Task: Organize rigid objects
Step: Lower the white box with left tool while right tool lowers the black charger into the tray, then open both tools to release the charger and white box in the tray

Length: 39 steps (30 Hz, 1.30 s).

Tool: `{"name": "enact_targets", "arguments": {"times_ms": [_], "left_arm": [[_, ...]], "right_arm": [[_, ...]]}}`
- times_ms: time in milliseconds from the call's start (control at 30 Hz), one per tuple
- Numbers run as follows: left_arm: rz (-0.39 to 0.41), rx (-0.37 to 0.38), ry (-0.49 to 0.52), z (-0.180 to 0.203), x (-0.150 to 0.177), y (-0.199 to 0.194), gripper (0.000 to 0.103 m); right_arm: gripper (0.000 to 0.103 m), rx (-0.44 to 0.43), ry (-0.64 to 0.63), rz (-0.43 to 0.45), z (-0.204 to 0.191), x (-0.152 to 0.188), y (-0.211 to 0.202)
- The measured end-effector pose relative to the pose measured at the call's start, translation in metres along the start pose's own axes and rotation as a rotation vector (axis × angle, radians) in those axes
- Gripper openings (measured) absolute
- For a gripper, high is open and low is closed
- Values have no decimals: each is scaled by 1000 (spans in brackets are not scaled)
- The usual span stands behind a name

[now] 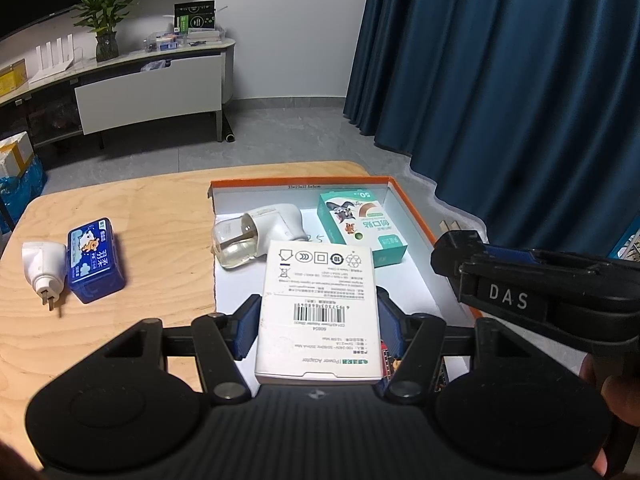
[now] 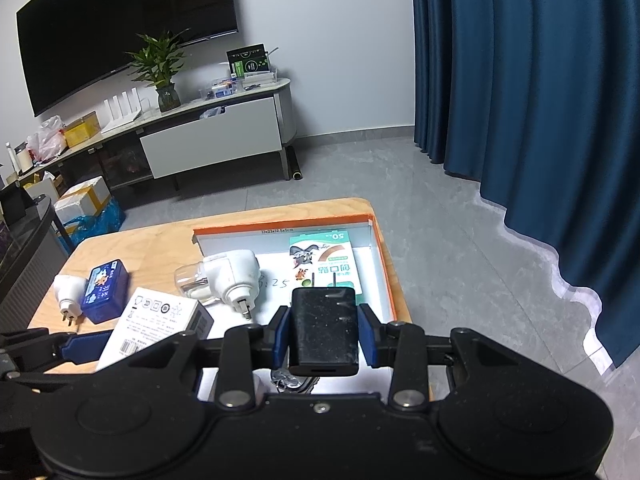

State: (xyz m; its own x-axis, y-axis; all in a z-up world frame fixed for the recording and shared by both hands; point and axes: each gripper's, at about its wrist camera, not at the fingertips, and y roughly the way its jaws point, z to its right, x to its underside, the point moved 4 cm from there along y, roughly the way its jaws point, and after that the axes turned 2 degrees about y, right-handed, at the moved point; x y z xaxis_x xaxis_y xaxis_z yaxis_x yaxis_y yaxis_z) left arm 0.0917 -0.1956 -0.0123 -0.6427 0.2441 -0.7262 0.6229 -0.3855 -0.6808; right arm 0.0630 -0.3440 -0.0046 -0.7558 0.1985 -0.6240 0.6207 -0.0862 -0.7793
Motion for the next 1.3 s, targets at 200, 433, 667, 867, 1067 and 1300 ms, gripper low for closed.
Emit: {"name": "enact_targets", "arguments": {"times_ms": [200, 433, 667, 867, 1067, 1300], "left_arm": [[-18, 3, 1, 0, 1, 7, 61], [-35, 10, 0, -2, 0, 16, 61], [-52, 43, -5, 0, 1, 25, 61], [-70, 55, -8, 0, 4, 32, 61], [-67, 100, -5, 5, 3, 37, 61], [-60, 112, 50, 13, 6, 31, 74]], "right_arm": [[44, -3, -1, -18, 0, 1, 11], [44, -2, 6, -37, 1, 1, 24], [44, 6, 8, -61, 2, 2, 38], [44, 12, 26, -83, 5, 7, 46], [44, 23, 27, -92, 6, 10, 51], [59, 42, 20, -52, 4, 6, 41]]}}
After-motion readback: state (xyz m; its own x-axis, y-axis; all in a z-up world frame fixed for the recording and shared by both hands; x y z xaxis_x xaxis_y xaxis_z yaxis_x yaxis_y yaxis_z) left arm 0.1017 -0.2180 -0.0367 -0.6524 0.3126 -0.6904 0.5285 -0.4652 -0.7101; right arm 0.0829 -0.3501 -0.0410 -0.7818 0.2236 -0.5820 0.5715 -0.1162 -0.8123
